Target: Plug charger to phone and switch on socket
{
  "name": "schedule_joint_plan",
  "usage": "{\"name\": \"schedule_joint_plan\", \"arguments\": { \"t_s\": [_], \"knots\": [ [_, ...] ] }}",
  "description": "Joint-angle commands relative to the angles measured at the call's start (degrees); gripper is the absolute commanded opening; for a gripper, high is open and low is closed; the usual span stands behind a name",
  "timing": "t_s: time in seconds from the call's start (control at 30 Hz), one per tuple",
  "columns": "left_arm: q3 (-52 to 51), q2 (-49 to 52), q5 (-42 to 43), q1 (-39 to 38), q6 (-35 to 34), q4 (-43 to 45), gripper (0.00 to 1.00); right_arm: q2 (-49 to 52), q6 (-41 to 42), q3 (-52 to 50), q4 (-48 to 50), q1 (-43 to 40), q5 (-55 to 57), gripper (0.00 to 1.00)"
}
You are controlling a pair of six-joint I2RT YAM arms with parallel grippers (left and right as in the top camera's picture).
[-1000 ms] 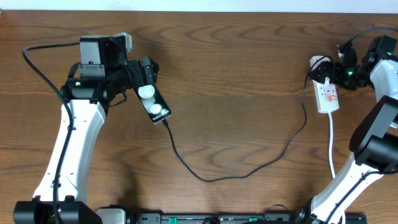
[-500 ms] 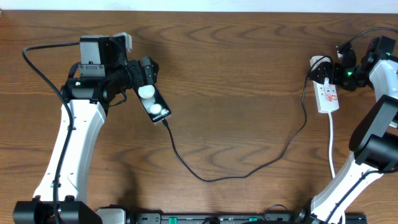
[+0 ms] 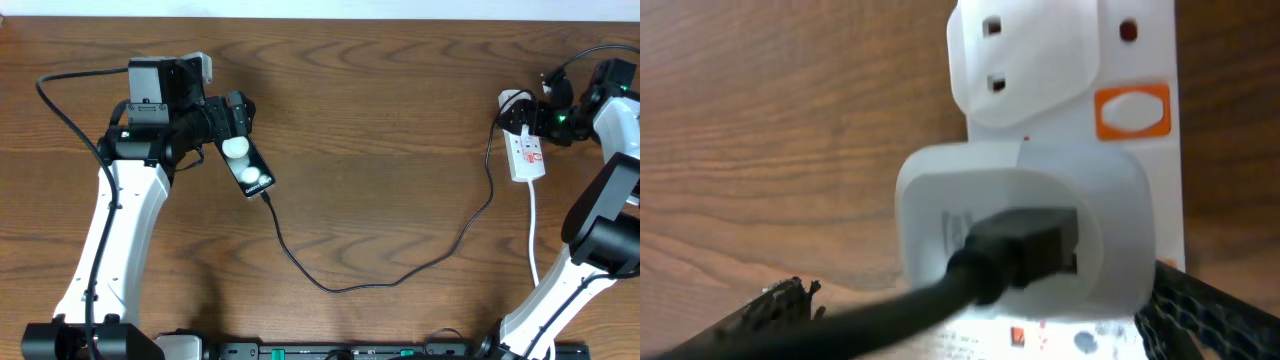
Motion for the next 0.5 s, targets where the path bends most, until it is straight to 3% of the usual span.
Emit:
{"name": "schedule_joint_plan", "arguments": {
  "t_s": [0.0, 0.47],
  "knots": [
    [0.6, -0.9, 0.7, 0.0, 0.8, -0.1, 0.92, 1.2, 3.0, -4.4, 0.5, 1.3, -4.6, 0.98],
    [0.6, -0.9, 0.7, 0.0, 0.8, -0.2, 0.92, 1.1, 3.1, -6.4, 0.1, 1.4, -3.8, 0.96]
  ]
}}
